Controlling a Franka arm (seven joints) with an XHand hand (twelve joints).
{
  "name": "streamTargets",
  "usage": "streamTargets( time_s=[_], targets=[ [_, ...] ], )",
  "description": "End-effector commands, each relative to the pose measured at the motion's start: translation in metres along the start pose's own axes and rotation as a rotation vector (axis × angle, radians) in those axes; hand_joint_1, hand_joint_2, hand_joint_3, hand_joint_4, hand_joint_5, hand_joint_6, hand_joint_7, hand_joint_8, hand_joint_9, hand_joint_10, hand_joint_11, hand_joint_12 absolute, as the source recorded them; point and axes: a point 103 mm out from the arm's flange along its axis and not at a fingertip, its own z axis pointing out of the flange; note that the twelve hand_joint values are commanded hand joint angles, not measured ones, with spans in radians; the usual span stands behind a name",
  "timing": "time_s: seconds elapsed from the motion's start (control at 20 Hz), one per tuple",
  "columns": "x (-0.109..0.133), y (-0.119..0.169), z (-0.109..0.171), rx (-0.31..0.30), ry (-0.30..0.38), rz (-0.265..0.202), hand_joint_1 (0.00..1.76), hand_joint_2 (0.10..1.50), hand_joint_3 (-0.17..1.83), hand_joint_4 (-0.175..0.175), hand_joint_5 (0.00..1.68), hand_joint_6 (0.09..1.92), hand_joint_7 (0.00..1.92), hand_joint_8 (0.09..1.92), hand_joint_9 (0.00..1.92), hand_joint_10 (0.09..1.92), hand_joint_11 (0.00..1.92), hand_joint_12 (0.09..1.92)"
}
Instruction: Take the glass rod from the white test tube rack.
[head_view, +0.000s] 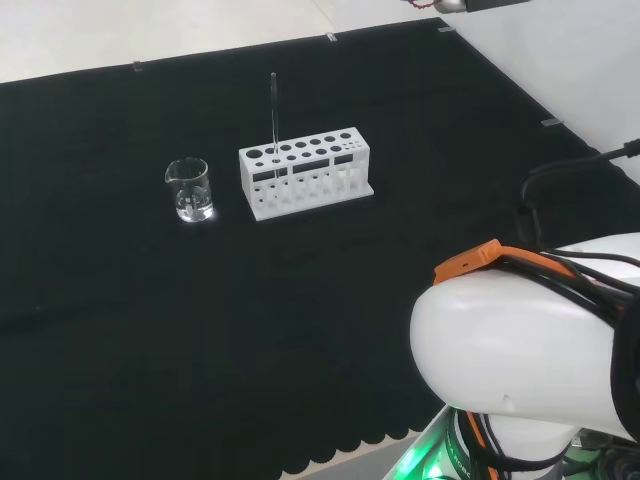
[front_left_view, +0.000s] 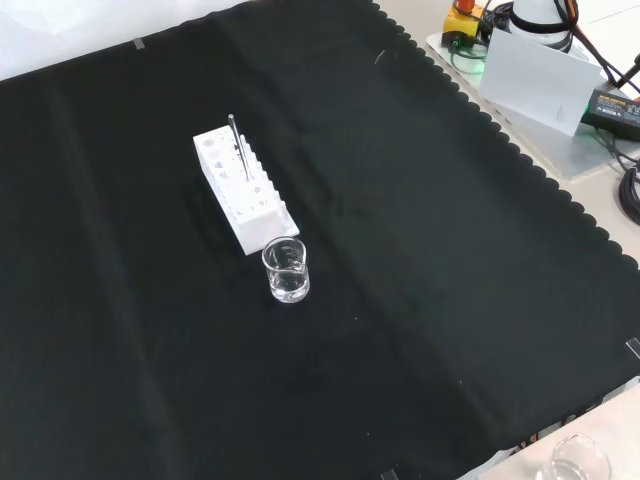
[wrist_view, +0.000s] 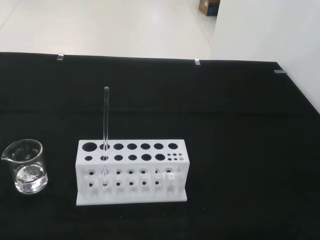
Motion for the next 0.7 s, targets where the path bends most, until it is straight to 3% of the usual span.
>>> streamTargets(
  time_s=[0.05, 0.5, 0.55, 0.6, 0.7],
  targets=[
    [0.006, 0.013, -0.001, 0.02, 0.001, -0.028, 0.41, 1.19, -0.03, -0.088, 0.0, 0.09, 0.09, 0.09, 0.19, 0.09, 0.27, 0.09],
    [0.033, 0.083, 0.008, 0.047, -0.003, -0.08, 0.4, 1.2, -0.03, -0.093, 0.02, 0.09, 0.11, 0.09, 0.22, 0.09, 0.28, 0.09],
    [0.035, 0.092, 0.007, 0.046, -0.007, -0.089, 0.41, 1.2, -0.04, -0.096, 0.04, 0.09, 0.11, 0.09, 0.2, 0.15, 0.18, 0.34],
    [0.037, 0.101, 0.007, 0.042, -0.007, -0.095, 0.41, 1.21, -0.06, -0.099, 0.07, 0.09, 0.09, 0.14, 0.15, 0.33, 0.1, 0.66],
    [0.041, 0.12, 0.009, 0.047, -0.004, -0.099, 0.41, 1.22, -0.1, -0.101, 0.11, 0.09, 0.04, 0.32, 0.07, 0.63, 0.02, 1.01]
  ],
)
